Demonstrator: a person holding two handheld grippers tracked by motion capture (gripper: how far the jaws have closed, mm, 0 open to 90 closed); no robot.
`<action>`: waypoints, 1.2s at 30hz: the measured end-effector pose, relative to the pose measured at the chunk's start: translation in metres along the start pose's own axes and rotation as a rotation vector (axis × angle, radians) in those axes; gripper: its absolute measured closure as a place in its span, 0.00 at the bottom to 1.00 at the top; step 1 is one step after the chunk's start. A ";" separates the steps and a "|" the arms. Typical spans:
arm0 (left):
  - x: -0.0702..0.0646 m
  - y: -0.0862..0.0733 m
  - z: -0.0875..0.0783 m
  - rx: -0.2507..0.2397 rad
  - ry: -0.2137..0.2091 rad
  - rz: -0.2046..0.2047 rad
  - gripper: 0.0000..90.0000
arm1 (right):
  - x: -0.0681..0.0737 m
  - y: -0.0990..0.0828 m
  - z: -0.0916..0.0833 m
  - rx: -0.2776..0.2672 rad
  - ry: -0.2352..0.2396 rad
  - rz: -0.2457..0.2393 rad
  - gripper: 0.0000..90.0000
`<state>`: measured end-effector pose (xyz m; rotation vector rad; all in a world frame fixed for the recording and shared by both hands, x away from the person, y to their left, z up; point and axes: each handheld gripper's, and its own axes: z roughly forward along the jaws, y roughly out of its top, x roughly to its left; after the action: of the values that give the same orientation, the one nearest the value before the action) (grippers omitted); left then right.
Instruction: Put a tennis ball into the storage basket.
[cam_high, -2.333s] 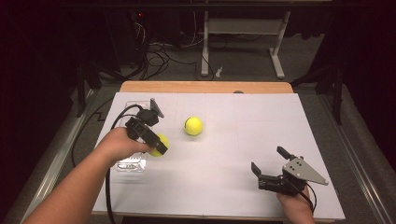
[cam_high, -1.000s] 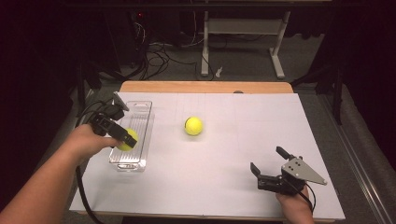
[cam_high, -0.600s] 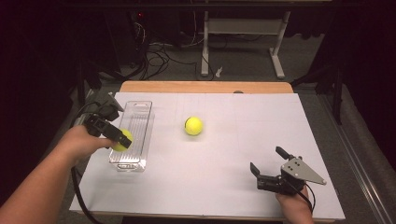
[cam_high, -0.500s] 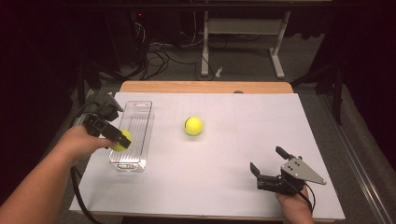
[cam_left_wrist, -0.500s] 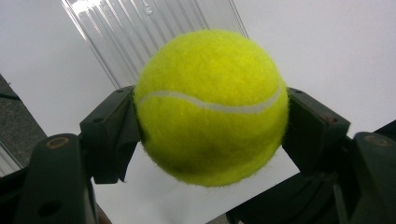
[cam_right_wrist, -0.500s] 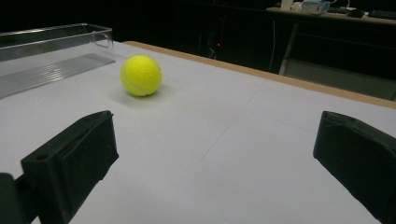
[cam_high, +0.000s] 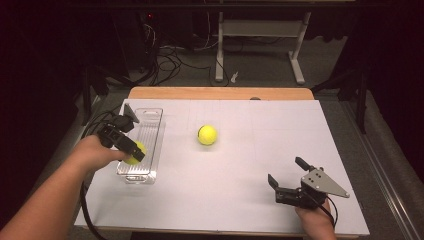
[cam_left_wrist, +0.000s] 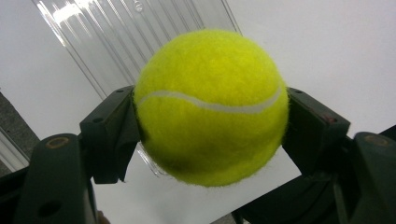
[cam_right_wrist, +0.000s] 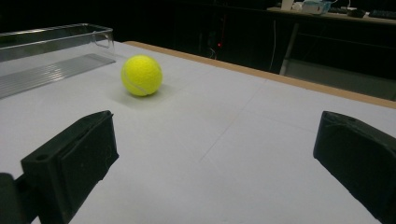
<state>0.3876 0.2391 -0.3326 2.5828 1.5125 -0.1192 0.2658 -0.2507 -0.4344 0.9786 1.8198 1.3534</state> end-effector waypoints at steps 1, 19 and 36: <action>-0.001 0.001 0.001 0.004 -0.003 0.005 0.30 | 0.000 0.000 0.000 0.000 0.000 0.001 0.00; -0.002 0.003 0.024 0.043 0.010 0.011 0.30 | 0.000 0.000 0.000 0.003 0.000 0.003 0.00; 0.002 0.004 0.045 0.068 0.026 -0.002 0.30 | 0.000 0.000 0.000 0.002 0.001 -0.001 0.00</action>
<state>0.3920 0.2318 -0.3766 2.6455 1.5460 -0.1398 0.2662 -0.2510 -0.4348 0.9779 1.8227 1.3513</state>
